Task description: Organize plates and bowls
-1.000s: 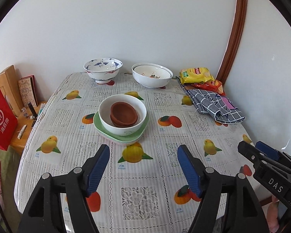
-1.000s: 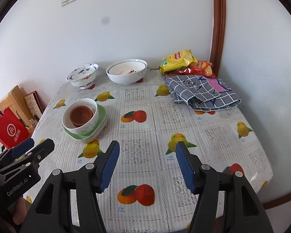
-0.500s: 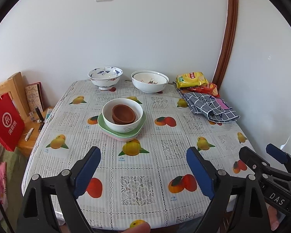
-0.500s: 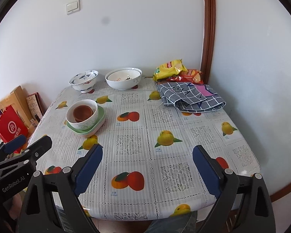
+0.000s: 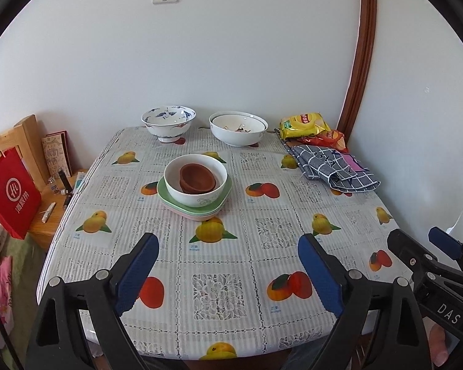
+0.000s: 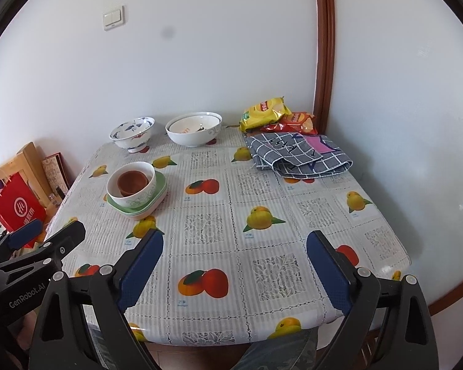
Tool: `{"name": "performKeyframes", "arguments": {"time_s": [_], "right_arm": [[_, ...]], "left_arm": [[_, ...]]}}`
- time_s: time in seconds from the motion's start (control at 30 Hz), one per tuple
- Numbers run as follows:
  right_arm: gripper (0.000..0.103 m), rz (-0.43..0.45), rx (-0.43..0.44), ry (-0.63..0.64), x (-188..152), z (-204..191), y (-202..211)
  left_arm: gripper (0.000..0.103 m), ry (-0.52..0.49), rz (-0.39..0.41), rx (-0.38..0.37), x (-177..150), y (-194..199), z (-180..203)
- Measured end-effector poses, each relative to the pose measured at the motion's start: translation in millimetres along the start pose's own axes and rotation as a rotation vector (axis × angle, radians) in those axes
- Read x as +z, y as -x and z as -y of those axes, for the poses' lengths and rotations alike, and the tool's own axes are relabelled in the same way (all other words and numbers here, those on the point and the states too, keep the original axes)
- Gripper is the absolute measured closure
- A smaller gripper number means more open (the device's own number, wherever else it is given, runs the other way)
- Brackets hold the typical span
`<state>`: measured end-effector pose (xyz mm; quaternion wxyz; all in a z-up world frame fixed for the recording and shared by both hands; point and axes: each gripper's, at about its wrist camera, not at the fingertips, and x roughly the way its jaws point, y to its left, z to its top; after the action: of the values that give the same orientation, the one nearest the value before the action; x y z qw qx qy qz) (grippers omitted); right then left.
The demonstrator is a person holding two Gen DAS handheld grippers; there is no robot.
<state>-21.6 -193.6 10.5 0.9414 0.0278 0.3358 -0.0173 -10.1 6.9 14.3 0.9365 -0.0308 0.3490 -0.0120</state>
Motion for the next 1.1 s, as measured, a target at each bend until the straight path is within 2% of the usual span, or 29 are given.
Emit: {"name": "performKeyframes", "arguments": {"time_s": [1.1], "right_arm": [[0.01, 0.003, 0.003, -0.002, -3.5, 1.2, 4.6]], "left_arm": [[0.009, -0.006, -0.002, 0.004, -1.4, -0.2, 2.2]]}}
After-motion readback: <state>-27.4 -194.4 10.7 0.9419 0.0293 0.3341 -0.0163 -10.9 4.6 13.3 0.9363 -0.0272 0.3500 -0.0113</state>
